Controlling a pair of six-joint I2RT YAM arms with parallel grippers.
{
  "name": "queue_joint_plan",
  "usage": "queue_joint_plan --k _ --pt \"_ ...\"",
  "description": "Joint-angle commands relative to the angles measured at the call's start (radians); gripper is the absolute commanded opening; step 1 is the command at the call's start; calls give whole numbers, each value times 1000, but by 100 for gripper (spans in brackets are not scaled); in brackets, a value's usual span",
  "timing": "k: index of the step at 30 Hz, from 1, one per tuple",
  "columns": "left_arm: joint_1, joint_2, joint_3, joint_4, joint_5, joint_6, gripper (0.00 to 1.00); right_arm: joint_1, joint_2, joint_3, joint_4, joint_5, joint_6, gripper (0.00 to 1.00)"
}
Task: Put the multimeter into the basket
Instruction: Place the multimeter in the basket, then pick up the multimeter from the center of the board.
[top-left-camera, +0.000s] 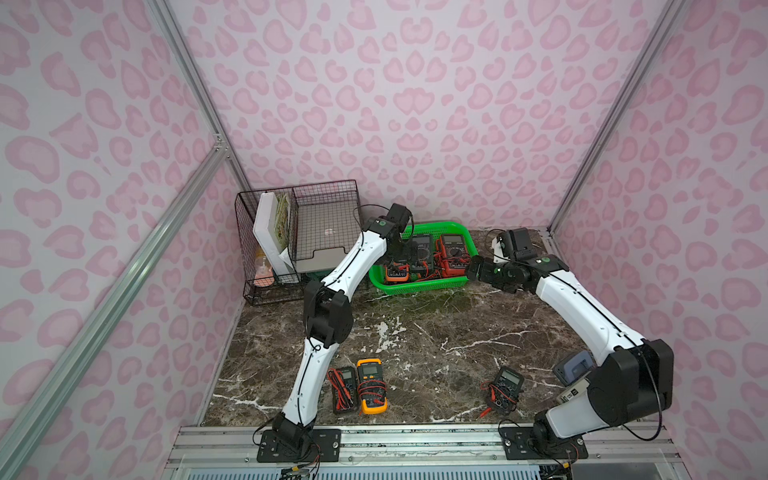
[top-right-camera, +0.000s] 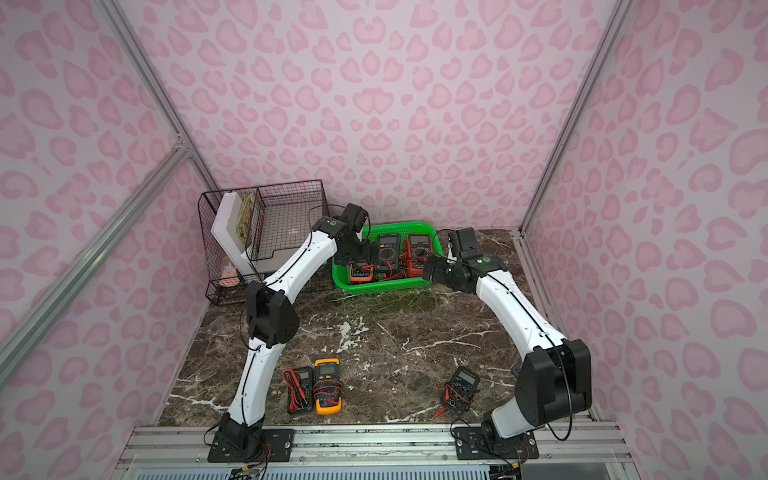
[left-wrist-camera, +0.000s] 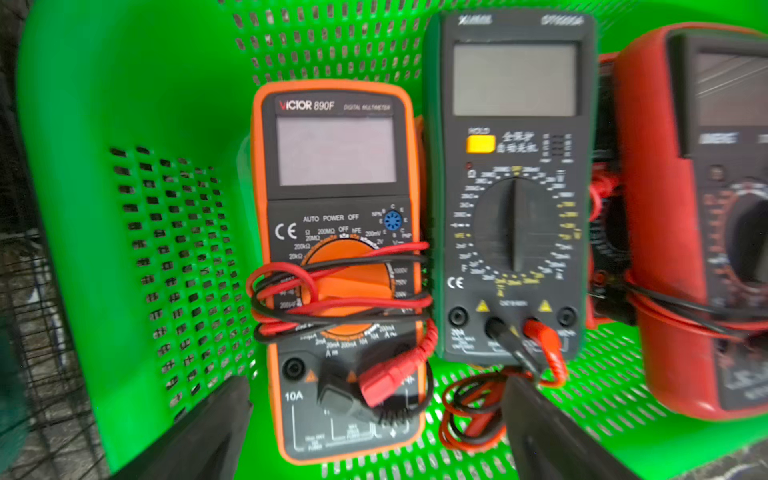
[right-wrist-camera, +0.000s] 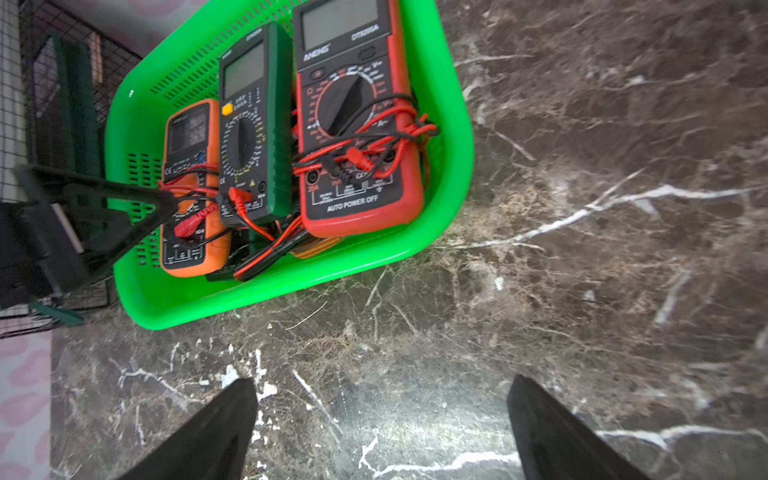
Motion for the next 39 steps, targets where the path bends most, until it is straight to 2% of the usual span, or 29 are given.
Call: queue_joint_plan --k 1,7,12,22,29,39 --pt "-3 -32 7 -2 17 11 99 -1 -2 21 -64 114 29 99" --pt "-19 -88 -7 -16 50 19 99 -1 -13 -8 -91 130 35 99" --pt "-37 -164 -76 -22 74 6 99 -1 -57 -80 -89 105 66 99" --pt "-62 -369 -374 -18 164 -20 99 4 -238 -330 -82 68 163 99" --pt "-80 -519 -597 42 176 4 99 18 -360 -458 -177 102 240 99" --pt "-96 -594 -686 38 200 -3 99 50 -472 -564 -296 85 342 99"
